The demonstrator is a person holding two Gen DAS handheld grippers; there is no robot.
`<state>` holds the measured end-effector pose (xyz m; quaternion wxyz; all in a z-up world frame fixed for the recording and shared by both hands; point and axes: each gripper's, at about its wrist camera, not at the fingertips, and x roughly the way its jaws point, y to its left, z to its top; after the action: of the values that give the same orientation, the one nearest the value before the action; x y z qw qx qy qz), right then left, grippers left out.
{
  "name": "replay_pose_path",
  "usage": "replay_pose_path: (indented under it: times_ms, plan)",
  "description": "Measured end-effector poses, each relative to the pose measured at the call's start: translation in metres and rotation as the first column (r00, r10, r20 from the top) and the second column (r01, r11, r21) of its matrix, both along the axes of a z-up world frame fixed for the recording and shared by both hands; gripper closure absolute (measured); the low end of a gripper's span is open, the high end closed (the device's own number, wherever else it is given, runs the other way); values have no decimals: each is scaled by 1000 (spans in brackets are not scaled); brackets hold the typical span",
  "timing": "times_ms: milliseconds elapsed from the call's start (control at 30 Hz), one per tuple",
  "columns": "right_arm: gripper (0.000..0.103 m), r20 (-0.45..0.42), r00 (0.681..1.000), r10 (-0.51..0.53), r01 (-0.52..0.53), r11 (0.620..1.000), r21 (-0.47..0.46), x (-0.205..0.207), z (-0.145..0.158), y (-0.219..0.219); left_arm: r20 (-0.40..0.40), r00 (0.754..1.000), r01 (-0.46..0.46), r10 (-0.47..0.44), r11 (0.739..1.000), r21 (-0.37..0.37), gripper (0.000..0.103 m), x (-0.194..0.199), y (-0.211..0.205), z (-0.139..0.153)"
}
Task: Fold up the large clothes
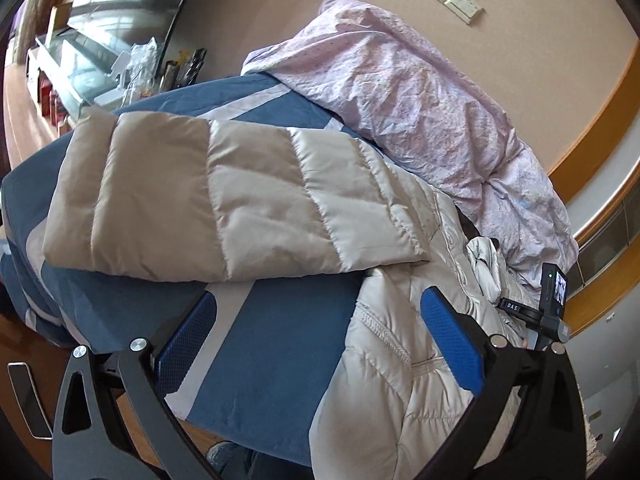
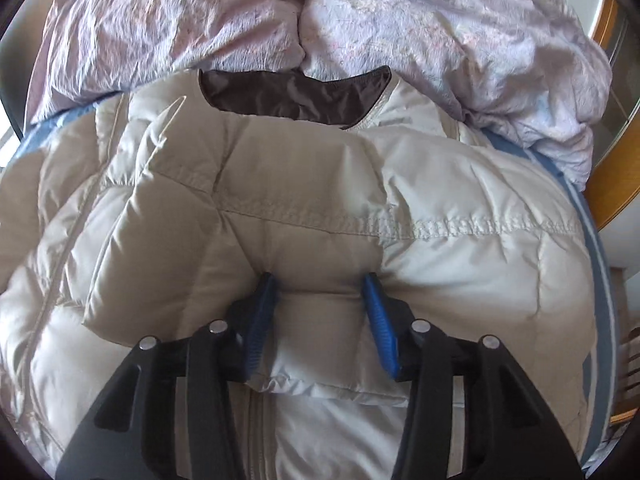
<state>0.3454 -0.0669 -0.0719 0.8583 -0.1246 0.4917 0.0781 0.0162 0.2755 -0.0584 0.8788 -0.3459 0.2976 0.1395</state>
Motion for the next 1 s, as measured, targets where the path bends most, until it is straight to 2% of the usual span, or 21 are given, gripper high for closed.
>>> replay_pose_path:
  times_ms: [167, 300, 433, 500, 567, 833, 1000]
  plan:
    - [55, -10, 1000, -7, 7, 1000, 12, 0, 0, -3, -6, 996, -91, 91, 994, -65, 1, -7, 17, -9]
    - [54, -21, 1000, -7, 8, 1000, 28, 1, 0, -6, 13, 984, -175, 178, 976, -132, 1, -14, 32, -14]
    - [54, -22, 1000, -6, 6, 1000, 30, 2, 0, -6, 11, 969, -237, 246, 947, -218, 7, -17, 47, -22]
    - [54, -24, 1000, -4, 5, 999, 32, 2, 0, -7, -6, 961, -268, 277, 923, -275, 14, -19, 54, -29]
    - [54, -25, 1000, -4, 5, 999, 34, 2, 0, -7, -20, 952, -295, 306, 896, -333, 16, -23, 57, -37]
    - [54, -25, 1000, -4, 5, 999, 40, 2, 0, -7, -34, 874, -466, 485, 816, -342, 19, -50, 67, -36]
    - [53, -26, 1000, -1, 2, 999, 47, 2, 0, -7, -51, 847, -514, 529, 792, -328, 37, -50, 80, -34]
